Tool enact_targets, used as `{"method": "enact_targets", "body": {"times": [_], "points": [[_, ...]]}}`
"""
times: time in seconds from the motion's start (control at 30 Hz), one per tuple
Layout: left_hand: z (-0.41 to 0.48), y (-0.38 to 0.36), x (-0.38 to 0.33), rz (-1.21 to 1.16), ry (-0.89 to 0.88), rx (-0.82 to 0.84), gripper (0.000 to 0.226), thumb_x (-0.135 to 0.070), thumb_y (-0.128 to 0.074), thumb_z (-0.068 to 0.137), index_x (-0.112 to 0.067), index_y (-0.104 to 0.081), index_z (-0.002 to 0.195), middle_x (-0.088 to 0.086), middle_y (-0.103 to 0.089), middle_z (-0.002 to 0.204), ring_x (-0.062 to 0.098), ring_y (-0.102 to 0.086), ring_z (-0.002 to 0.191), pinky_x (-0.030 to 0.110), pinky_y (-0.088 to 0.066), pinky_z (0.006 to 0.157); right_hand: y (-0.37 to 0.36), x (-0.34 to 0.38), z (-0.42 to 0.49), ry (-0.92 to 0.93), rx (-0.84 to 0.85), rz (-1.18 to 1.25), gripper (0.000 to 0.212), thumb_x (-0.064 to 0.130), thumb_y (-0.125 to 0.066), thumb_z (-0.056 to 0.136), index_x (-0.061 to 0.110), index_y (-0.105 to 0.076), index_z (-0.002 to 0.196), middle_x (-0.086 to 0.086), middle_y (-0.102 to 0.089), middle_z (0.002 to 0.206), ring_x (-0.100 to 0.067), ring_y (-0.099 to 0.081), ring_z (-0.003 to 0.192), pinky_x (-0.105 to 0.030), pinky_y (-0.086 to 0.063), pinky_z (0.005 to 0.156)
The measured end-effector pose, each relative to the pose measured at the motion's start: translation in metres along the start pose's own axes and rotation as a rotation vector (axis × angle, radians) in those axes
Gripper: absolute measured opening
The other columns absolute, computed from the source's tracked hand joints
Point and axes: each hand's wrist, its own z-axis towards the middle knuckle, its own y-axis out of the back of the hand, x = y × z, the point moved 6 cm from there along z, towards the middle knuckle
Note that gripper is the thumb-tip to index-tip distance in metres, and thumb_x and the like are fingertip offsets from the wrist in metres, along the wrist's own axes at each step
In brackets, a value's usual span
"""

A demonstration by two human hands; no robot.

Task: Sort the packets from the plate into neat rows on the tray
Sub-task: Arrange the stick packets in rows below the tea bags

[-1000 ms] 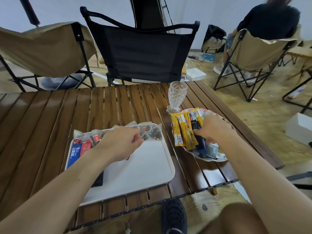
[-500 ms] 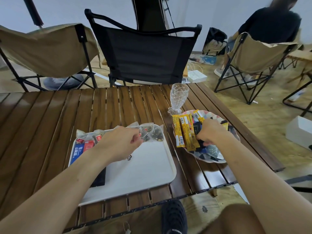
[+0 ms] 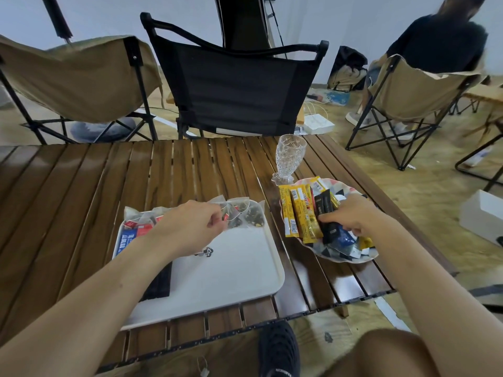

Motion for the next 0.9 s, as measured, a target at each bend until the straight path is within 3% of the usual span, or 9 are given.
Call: {"method": "enact_targets", "body": {"times": [0.2,0.3,0.4,0.57,0.7,0.77,0.83,0.9], "points": [[-0.001,0.002,0.007,-0.001,0.015,0.002,0.027,-0.049,-0.055,0.103,-0.033,-0.059,0.082,-0.012,-0.063,0.077,0.008,-0.060,0.075,0.032,-0.046,0.062,0.012,0.002,-0.005,0.057,-0.061,-0.158,0.065,0.067,-0.082,0.072,0.005,-0.062,0.083,-0.009,-0.063,0.074,-0.019,-0.056,0.063,-0.029,-0.045,0.057],[-0.003,0.003,0.010,-0.008,0.023,0.003,0.027,-0.050,-0.055,0.103,-0.033,-0.061,0.083,-0.013,-0.062,0.077,0.007,-0.059,0.075,0.032,-0.046,0.062,0.016,0.005,-0.006,0.066,-0.106,-0.206,0.067,0.073,-0.074,0.074,0.009,-0.057,0.082,-0.007,-0.060,0.075,-0.018,-0.057,0.066,-0.029,-0.041,0.055],[-0.004,0.006,0.012,-0.006,0.038,-0.010,0.028,-0.048,-0.056,0.103,-0.030,-0.062,0.083,-0.011,-0.062,0.075,0.008,-0.058,0.072,0.032,-0.046,0.064,0.020,0.004,-0.005,0.070,-0.145,-0.232,0.062,0.070,-0.070,0.082,0.009,-0.056,0.083,-0.005,-0.056,0.071,-0.017,-0.054,0.063,-0.029,-0.037,0.051],[-0.006,0.012,0.020,-0.023,0.074,-0.020,0.028,-0.049,-0.056,0.102,-0.029,-0.062,0.082,-0.011,-0.064,0.076,0.008,-0.059,0.074,0.030,-0.040,0.058,0.038,-0.001,-0.002,0.060,-0.288,-0.250,0.052,0.056,-0.061,0.095,0.008,-0.062,0.077,-0.008,-0.060,0.064,-0.025,-0.060,0.060,-0.030,-0.044,0.055],[-0.013,0.025,0.030,-0.056,0.100,-0.040,0.028,-0.051,-0.056,0.102,-0.029,-0.065,0.086,-0.010,-0.068,0.080,0.008,-0.063,0.076,0.030,-0.041,0.059,0.048,0.029,-0.024,0.241,-0.399,-0.094,0.046,0.036,-0.060,0.101,0.011,-0.049,0.065,-0.004,-0.053,0.056,-0.022,-0.051,0.053,-0.030,-0.032,0.049],[-0.017,0.032,0.040,-0.066,0.127,-0.047,0.026,-0.050,-0.058,0.102,-0.030,-0.065,0.087,-0.010,-0.069,0.083,0.009,-0.064,0.078,0.031,-0.046,0.062,0.040,0.050,-0.039,0.315,-0.377,0.033,0.037,0.032,-0.060,0.101,0.014,-0.047,0.071,-0.001,-0.056,0.059,-0.021,-0.053,0.058,-0.030,-0.029,0.050],[-0.022,0.036,0.052,-0.075,0.162,-0.047,0.023,-0.050,-0.059,0.102,-0.031,-0.065,0.090,-0.010,-0.069,0.087,0.010,-0.065,0.080,0.033,-0.052,0.066,0.021,0.070,-0.047,0.389,-0.297,0.138,0.022,0.034,-0.063,0.100,0.018,-0.052,0.091,0.001,-0.068,0.072,-0.020,-0.064,0.069,-0.031,-0.042,0.058],[-0.028,0.039,0.066,-0.083,0.187,-0.048,0.021,-0.049,-0.060,0.102,-0.032,-0.065,0.091,-0.011,-0.069,0.091,0.011,-0.065,0.081,0.032,-0.052,0.066,-0.002,0.087,-0.054,0.447,-0.183,0.280,0.021,0.034,-0.067,0.099,0.021,-0.054,0.111,0.005,-0.076,0.081,-0.013,-0.073,0.077,-0.033,-0.055,0.063]]}}
